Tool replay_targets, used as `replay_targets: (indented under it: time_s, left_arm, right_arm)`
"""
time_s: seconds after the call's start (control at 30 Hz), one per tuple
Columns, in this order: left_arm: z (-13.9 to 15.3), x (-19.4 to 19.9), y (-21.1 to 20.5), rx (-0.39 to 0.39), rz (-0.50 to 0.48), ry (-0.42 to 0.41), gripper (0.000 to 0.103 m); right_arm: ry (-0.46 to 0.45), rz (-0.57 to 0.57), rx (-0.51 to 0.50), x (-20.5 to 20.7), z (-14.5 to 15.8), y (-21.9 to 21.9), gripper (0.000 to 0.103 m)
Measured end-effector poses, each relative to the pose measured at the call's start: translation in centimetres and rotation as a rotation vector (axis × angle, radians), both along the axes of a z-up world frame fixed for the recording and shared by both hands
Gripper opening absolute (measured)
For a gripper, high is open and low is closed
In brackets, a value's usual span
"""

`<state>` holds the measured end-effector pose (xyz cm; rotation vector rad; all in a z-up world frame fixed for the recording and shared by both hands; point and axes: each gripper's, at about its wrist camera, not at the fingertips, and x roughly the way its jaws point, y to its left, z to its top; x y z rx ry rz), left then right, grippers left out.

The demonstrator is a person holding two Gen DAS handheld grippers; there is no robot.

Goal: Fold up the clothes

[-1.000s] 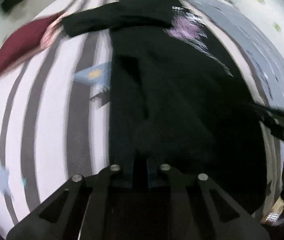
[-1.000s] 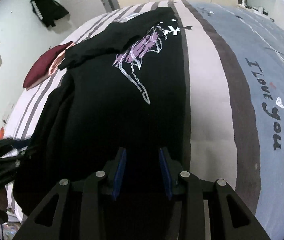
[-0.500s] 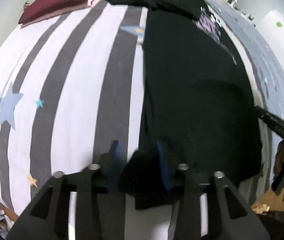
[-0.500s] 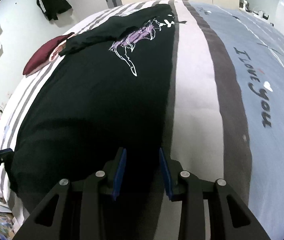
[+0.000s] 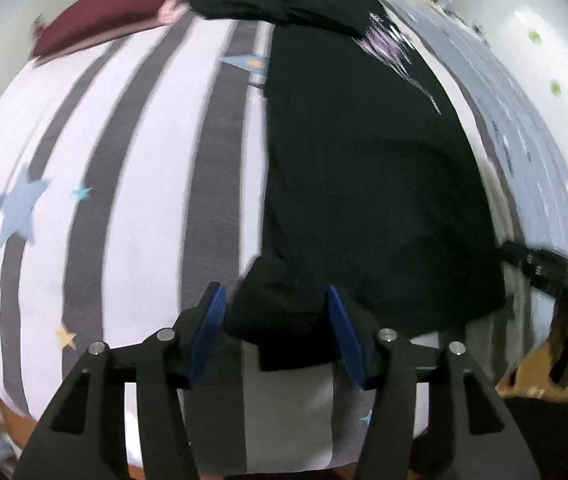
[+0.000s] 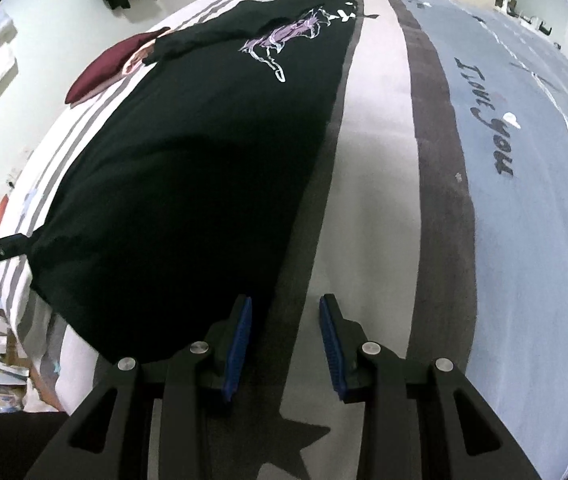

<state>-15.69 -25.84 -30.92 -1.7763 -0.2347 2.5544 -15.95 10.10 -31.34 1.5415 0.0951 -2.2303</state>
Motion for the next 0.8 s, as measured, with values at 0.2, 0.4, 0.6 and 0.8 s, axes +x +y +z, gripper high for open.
replay_targets:
  time_s: [0.2,0.4,0.6,0.8]
  left_arm:
    - [-0.2,-0.6,0.9,-0.065,-0.017,0.008,0.007]
    - [0.1,2.6,0.5,0.033,0.055,-0.112,0.004]
    - [0.2,2.8,-0.1,0.007,0.080,-0.169,0.005]
    - [3.5,-2.5,0.4,-0.036,0.046,0.039,0.019]
  right_arm:
    - [-0.001,0.030,0.004,0.2,-0.4,-0.8,0.032]
    - [-0.034,0.065,0.010,1.0,-0.6,-0.3,0.000]
    - [-0.078,0.064,0.043,1.8,-0.6,1.6,0.000]
    - [0.025,0.071,0.019,0.2,2.6,0.9,0.004]
